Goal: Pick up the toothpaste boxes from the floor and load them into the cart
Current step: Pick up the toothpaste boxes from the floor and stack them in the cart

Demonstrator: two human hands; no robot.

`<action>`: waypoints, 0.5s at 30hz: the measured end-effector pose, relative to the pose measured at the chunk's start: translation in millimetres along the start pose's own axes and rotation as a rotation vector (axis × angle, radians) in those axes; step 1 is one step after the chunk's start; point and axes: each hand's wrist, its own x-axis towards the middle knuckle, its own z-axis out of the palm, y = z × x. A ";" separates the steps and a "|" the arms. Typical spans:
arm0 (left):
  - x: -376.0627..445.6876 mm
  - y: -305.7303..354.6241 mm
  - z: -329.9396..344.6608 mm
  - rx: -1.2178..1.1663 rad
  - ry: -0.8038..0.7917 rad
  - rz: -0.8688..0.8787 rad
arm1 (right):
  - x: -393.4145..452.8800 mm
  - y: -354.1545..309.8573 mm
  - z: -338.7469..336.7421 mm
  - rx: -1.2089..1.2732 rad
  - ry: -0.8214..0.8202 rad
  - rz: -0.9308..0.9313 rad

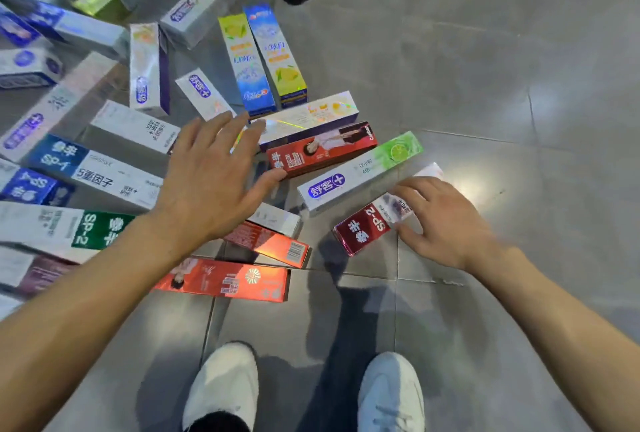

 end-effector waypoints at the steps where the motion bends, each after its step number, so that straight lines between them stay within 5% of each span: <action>1: -5.2 -4.6 0.2 0.002 0.002 -0.008 | 1.8 0.4 6.2 0.005 -0.040 -0.007; 15: -18.0 -8.9 18.5 -0.065 -0.082 -0.026 | 23.8 1.4 34.1 -0.117 -0.196 -0.004</action>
